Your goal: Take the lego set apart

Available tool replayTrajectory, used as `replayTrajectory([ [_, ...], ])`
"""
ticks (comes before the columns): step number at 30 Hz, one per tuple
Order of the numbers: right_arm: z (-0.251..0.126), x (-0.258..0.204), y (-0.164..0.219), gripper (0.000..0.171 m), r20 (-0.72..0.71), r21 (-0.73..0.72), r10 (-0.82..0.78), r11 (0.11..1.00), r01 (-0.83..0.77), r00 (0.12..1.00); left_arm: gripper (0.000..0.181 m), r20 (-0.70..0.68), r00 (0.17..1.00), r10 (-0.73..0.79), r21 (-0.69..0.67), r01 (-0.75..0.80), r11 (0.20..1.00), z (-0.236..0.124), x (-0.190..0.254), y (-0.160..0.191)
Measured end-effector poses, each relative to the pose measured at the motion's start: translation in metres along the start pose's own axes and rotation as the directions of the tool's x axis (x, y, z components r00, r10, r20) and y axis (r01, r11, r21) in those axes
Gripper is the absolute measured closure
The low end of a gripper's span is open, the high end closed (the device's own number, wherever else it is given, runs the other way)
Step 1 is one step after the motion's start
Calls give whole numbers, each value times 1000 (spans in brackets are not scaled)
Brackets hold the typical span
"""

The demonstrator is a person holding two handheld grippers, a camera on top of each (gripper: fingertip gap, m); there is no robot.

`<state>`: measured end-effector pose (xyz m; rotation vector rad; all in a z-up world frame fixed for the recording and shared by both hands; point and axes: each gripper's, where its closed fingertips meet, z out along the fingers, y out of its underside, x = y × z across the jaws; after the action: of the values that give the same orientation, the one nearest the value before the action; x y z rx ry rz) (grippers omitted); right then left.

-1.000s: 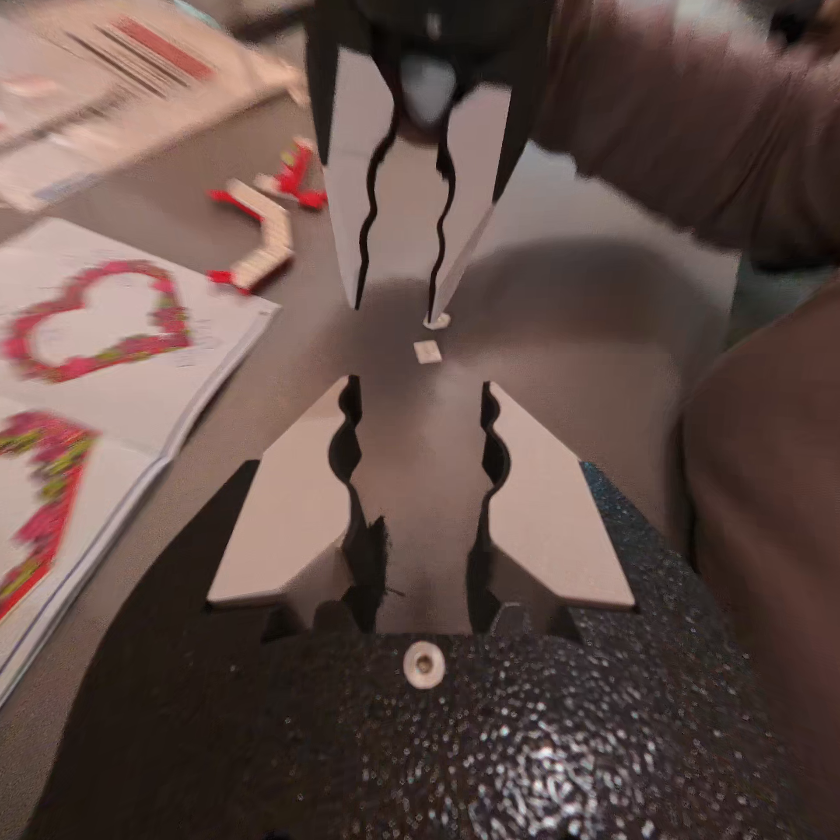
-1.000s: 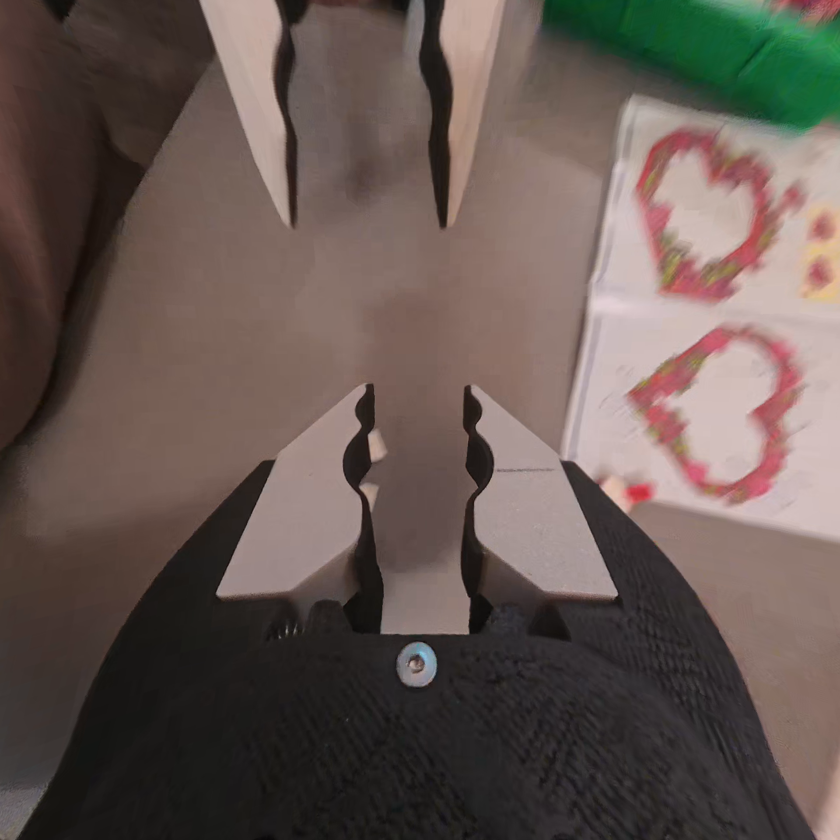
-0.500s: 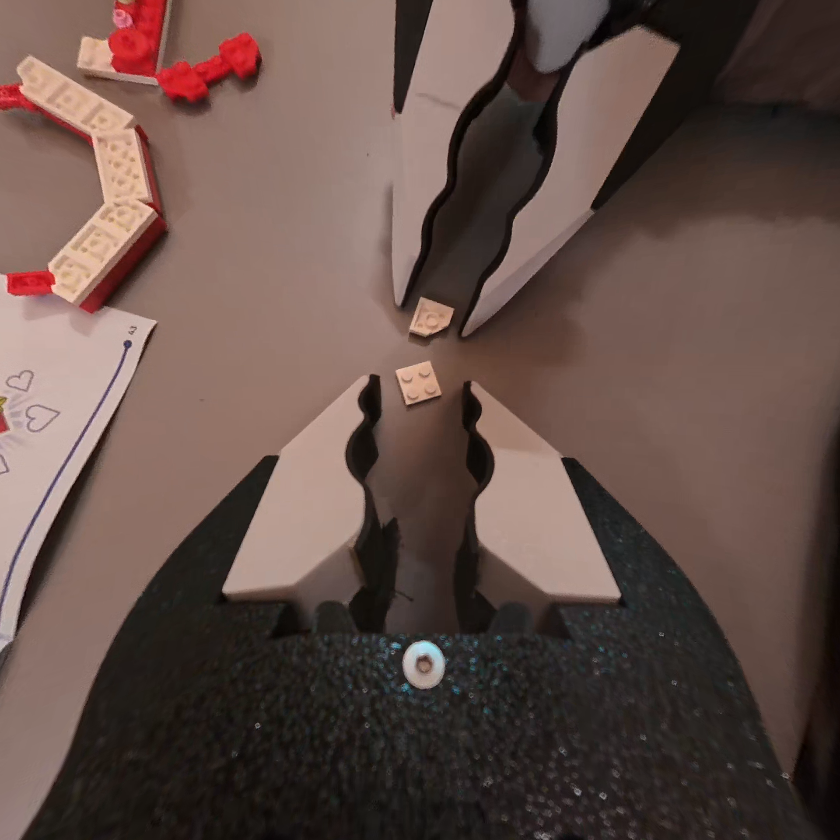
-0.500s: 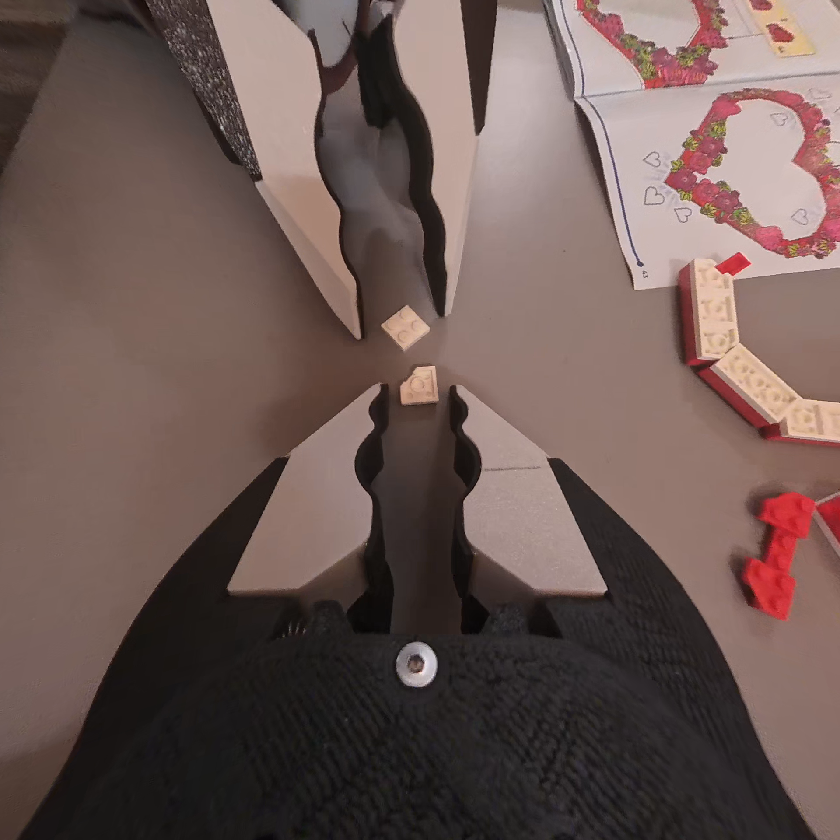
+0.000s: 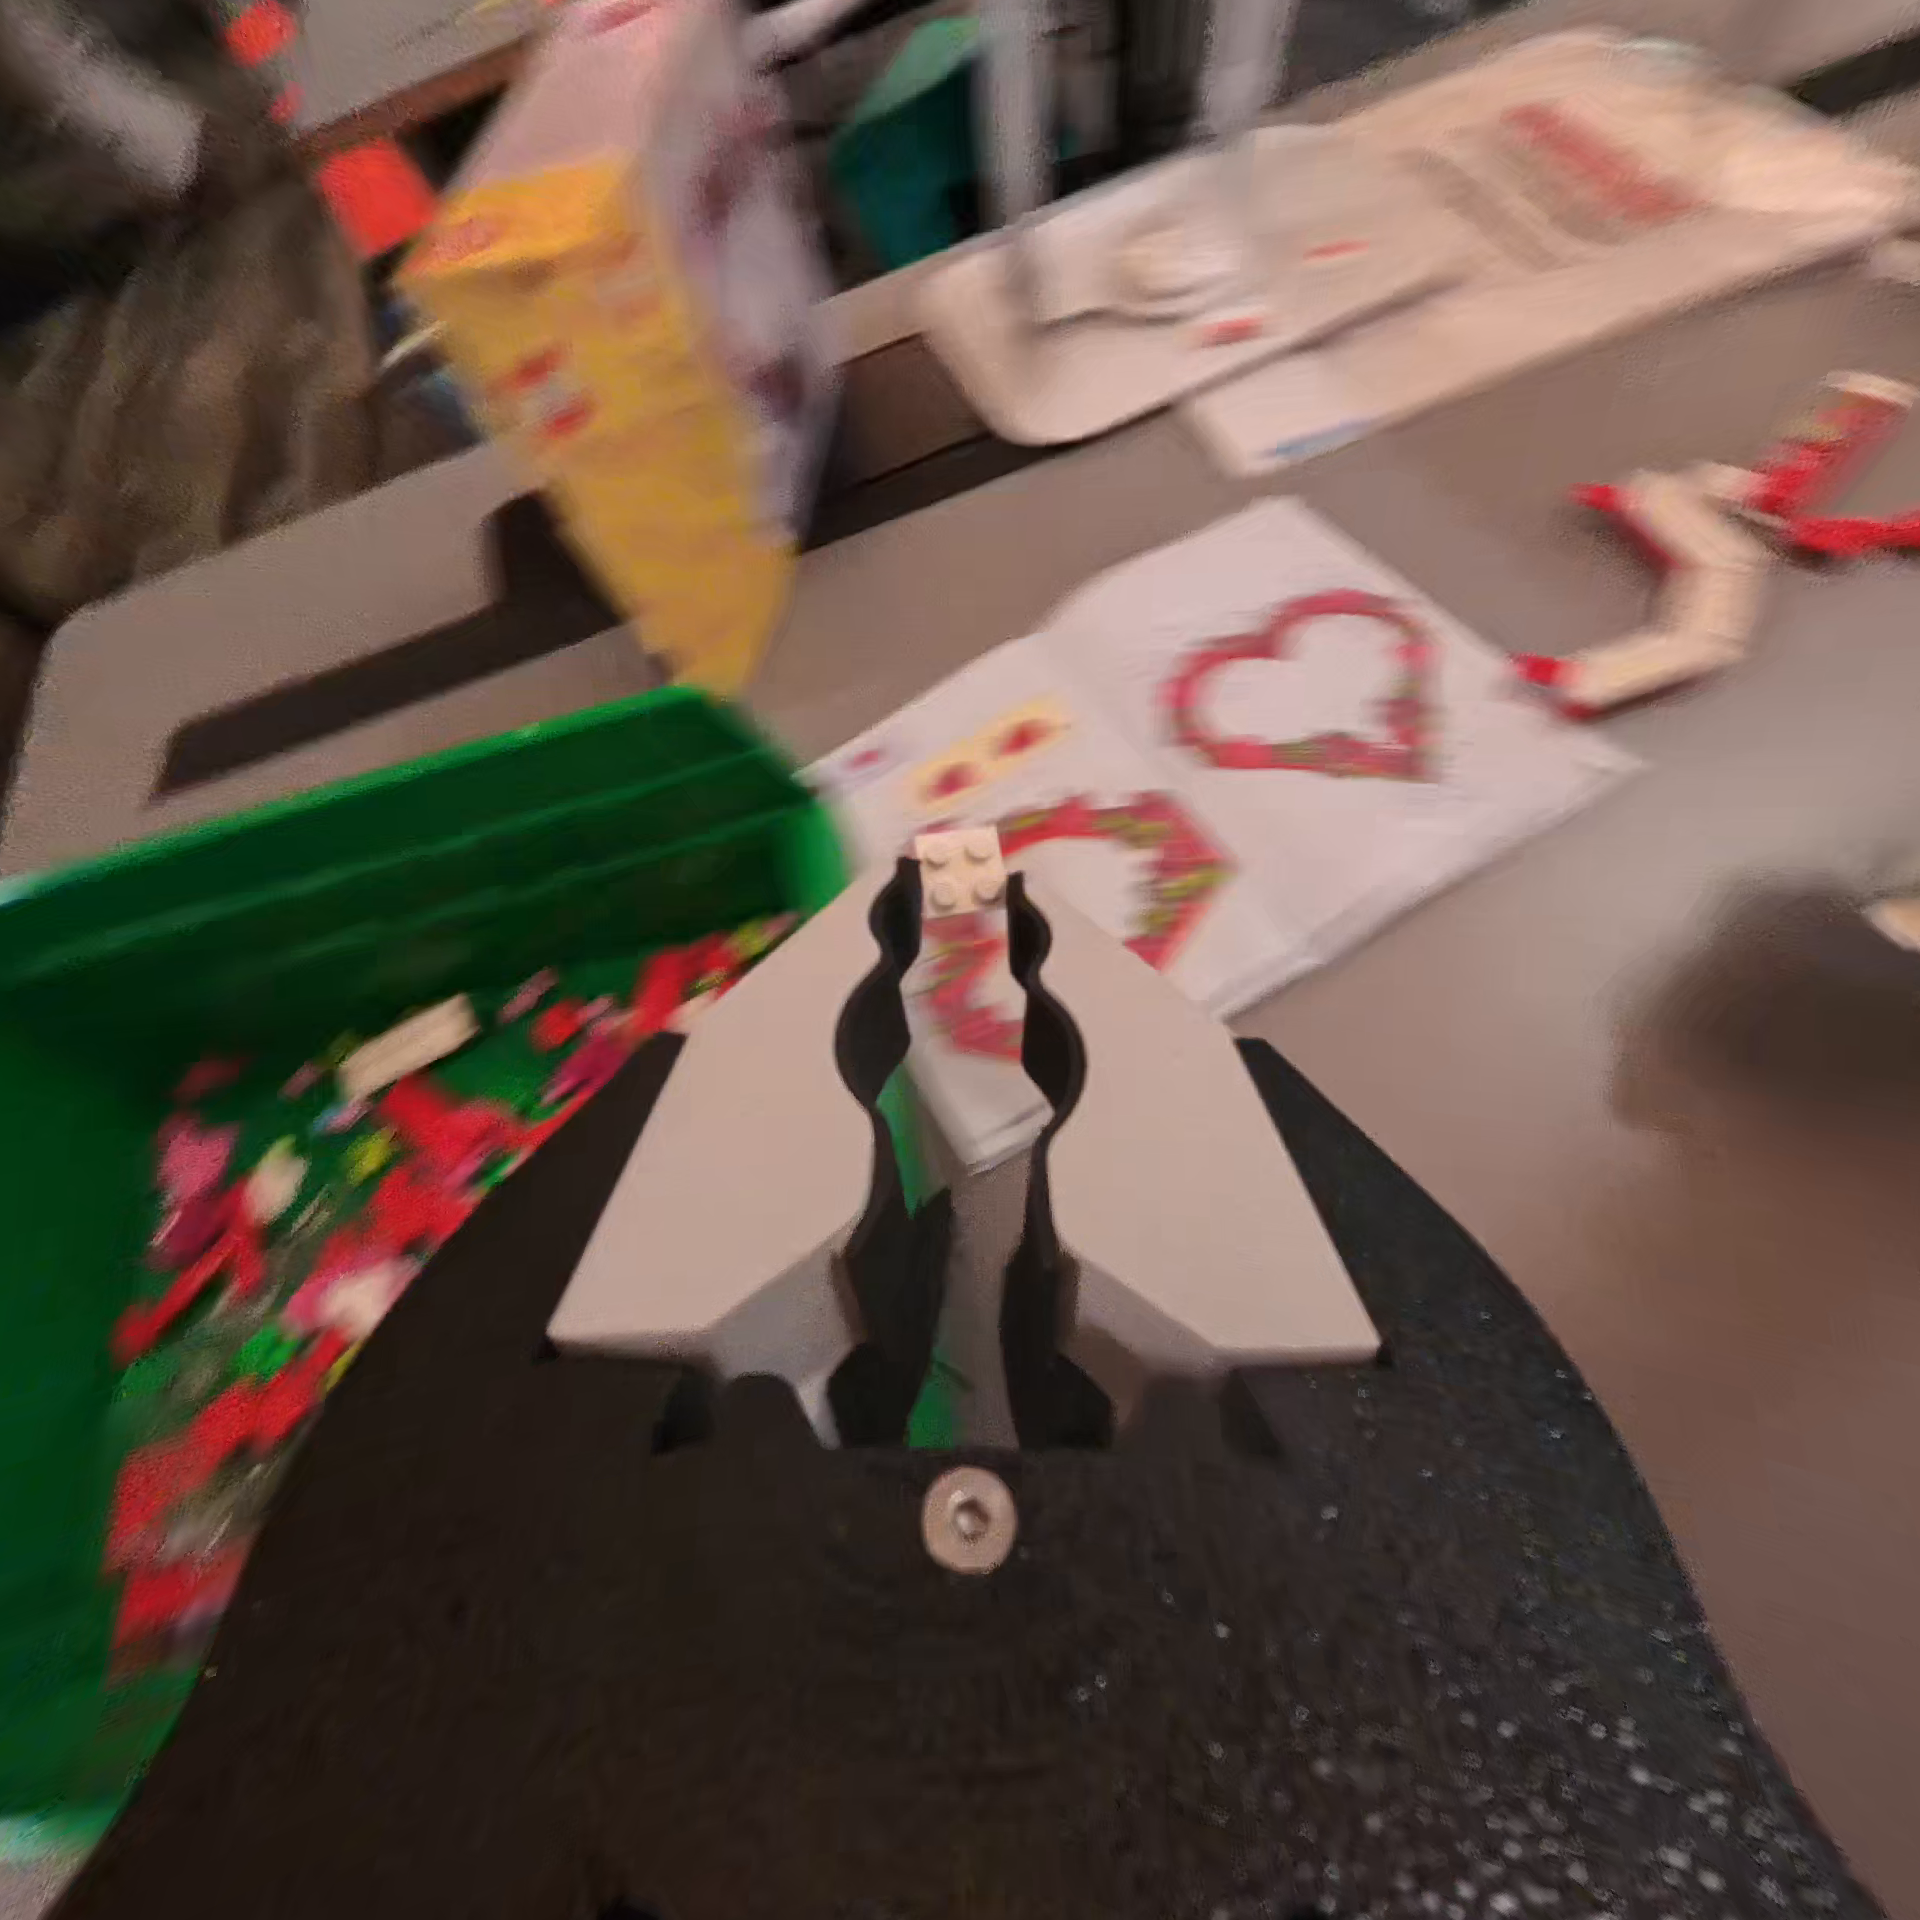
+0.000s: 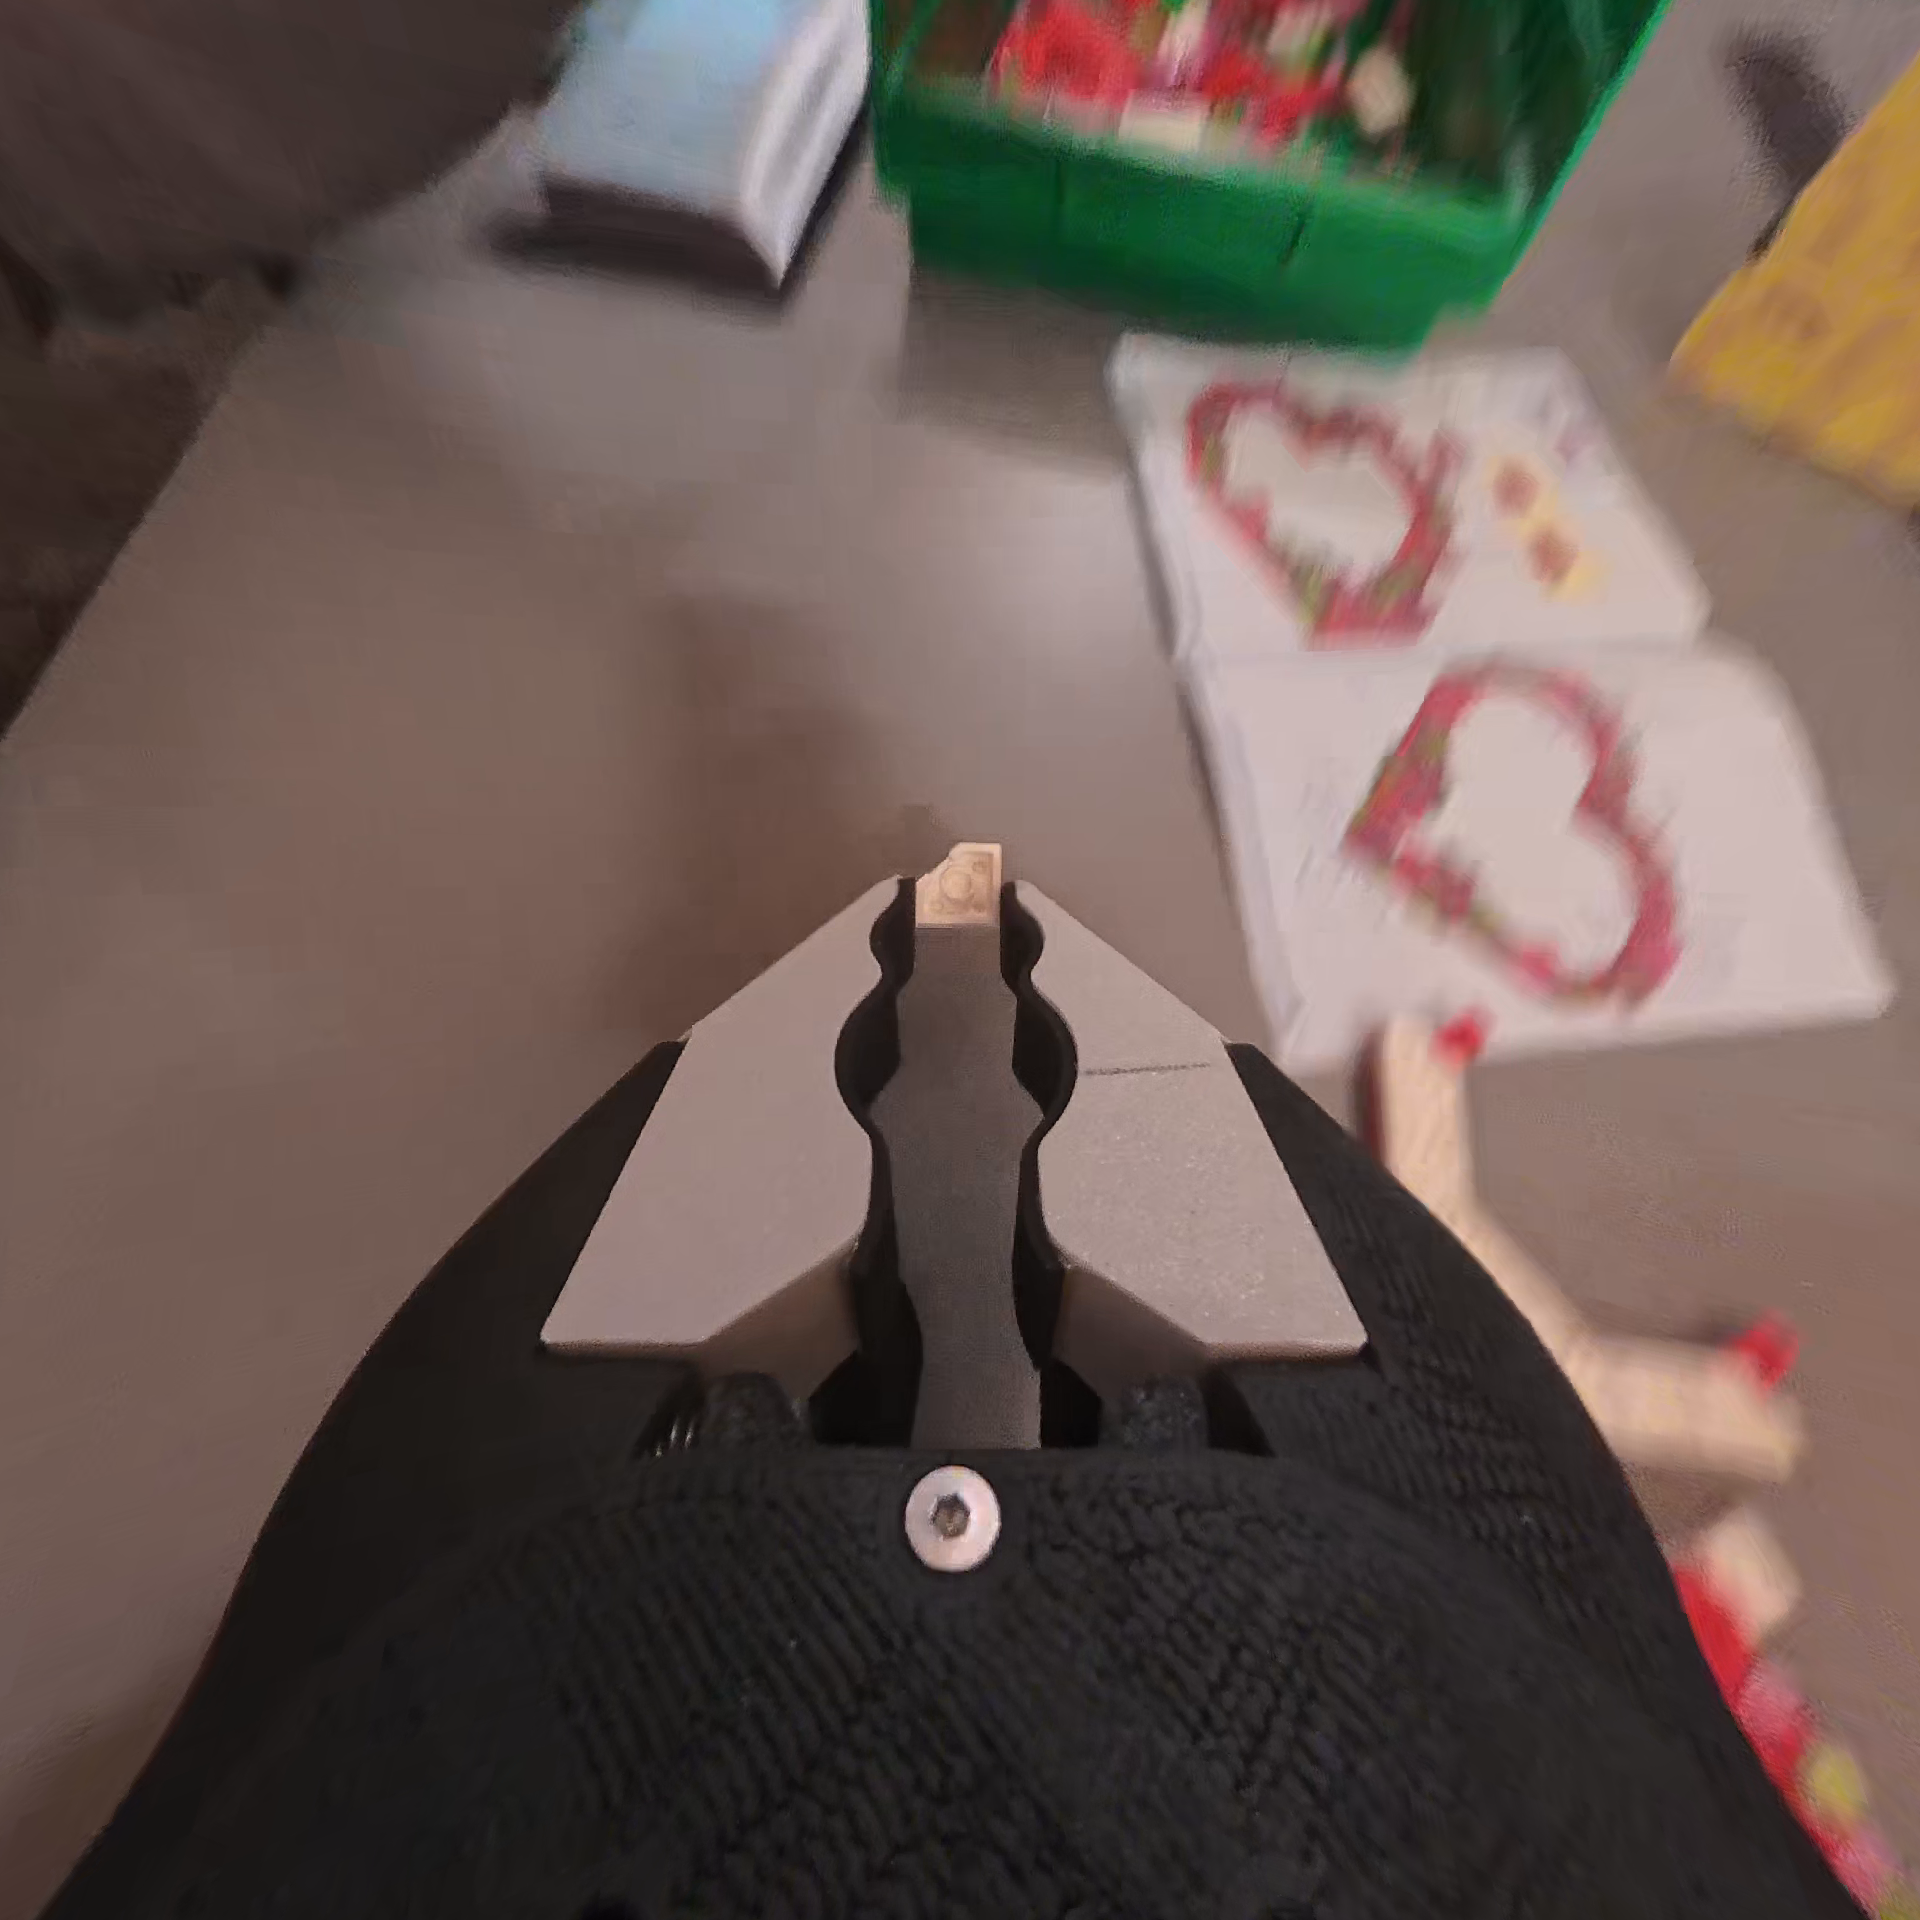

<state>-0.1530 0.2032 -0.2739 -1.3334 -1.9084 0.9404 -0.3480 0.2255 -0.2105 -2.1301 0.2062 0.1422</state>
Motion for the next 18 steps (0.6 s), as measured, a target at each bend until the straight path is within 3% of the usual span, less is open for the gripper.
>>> replayTrajectory([
  [2, 35, 18, -55, 156, -39, 93, -42, 995, 45, 998, 142, 85, 977, -195, -27, 198, 980, -7, -62, 13],
  [4, 74, 34, -106, 157, -64, 187, -37, 981, 49, 997, 117, 100, 940, -327, 2, 328, 945, -15, -96, 21],
  [7, 129, 54, -162, 156, -80, 256, -3, 966, 24, 997, 81, 109, 915, -389, 152, 371, 916, -45, -119, 10],
  [9, 162, 61, -184, 156, -56, 261, 13, 965, 2, 998, 79, 128, 920, -370, 209, 339, 917, -64, -122, 4],
  [12, 205, 59, -193, 94, 53, 177, 96, 979, -104, 994, 70, 145, 938, -315, 223, 279, 934, -81, -114, 0],
  [15, 203, 56, -193, 67, 53, 174, 96, 979, -104, 994, 67, 143, 959, -244, 250, 204, 947, -94, -97, -10],
  [18, 153, 55, -171, 61, -26, 202, 37, 979, -31, 999, 70, 81, 985, -153, 345, 116, 931, -102, -62, -33],
])
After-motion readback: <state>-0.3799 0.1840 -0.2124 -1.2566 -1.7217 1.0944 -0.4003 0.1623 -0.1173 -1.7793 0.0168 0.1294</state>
